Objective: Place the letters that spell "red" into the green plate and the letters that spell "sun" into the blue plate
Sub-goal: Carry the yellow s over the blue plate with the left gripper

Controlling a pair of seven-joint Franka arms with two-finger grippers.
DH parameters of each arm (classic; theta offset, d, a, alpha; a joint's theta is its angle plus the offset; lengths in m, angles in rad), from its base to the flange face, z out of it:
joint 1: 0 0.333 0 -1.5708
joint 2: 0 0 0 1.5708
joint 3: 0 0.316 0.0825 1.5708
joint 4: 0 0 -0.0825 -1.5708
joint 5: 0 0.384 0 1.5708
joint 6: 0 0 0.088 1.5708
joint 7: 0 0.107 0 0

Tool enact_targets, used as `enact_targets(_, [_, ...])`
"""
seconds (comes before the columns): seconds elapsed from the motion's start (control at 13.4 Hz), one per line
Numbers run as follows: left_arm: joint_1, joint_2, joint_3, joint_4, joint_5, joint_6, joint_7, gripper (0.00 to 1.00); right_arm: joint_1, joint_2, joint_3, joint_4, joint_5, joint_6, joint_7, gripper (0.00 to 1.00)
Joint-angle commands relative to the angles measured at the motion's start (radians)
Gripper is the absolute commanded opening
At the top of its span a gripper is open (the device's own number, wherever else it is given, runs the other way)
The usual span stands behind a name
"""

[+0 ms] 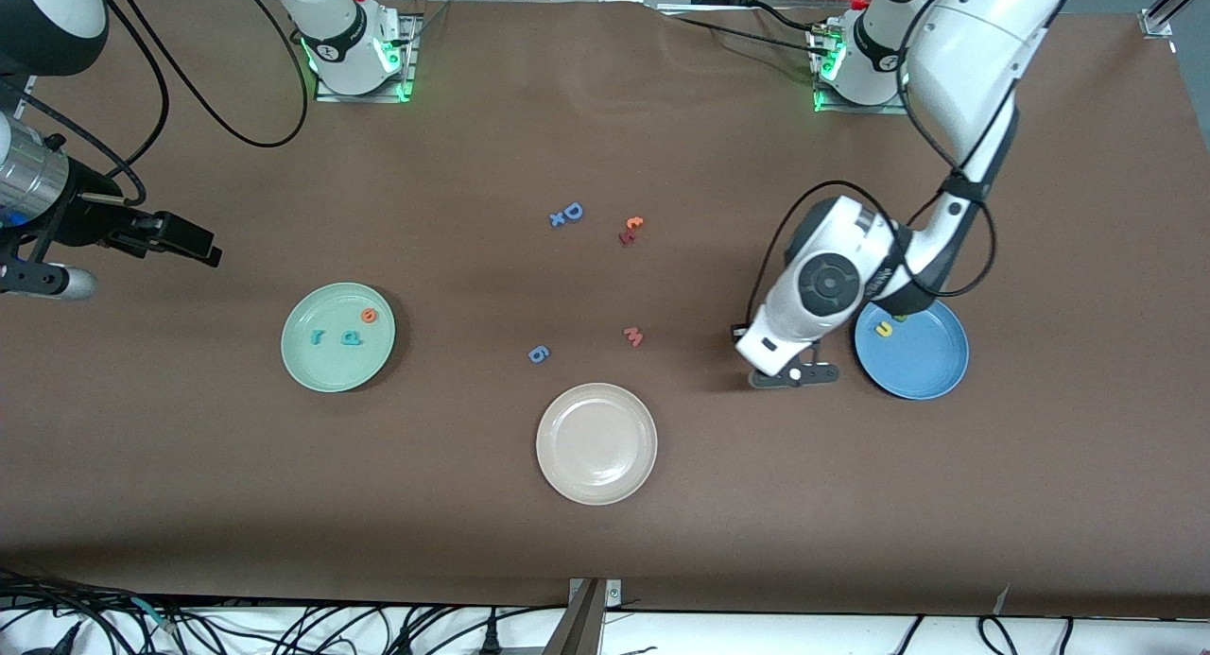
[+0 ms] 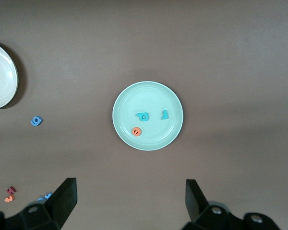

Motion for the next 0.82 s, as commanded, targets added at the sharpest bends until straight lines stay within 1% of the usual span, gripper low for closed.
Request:
enact_targets(0.0, [0.077,-0.047,-0.017,-0.033,0.026,-0.058,0.099,0.17,-0.003,-0.010,0.002,-0.009,-0.011,-0.006,-0.010,1.00])
enact_targets(0.22, [0.149,-0.099,-0.017,-0.108,0.017,-0.078,0.205,0.13,-0.003,-0.010,0.002,-0.009,-0.011,-0.006,-0.010,1.00])
enact_targets(0.3, [0.174,-0.110,-0.017,-0.125,0.017,-0.078,0.239,0.13,-0.003,-0.010,0.002,-0.009,-0.011,-0.006,-0.010,1.00])
enact_targets(0.52, [0.268,-0.110,-0.017,-0.142,0.017,-0.086,0.372,0.17,-0.003,-0.010,0.002,-0.013,-0.011,-0.006,-0.010,1.00])
enact_targets(0.75, [0.317,-0.103,-0.015,-0.147,0.017,-0.101,0.422,0.18,-0.003,-0.010,0.002,-0.013,-0.011,-0.006,-0.010,1.00])
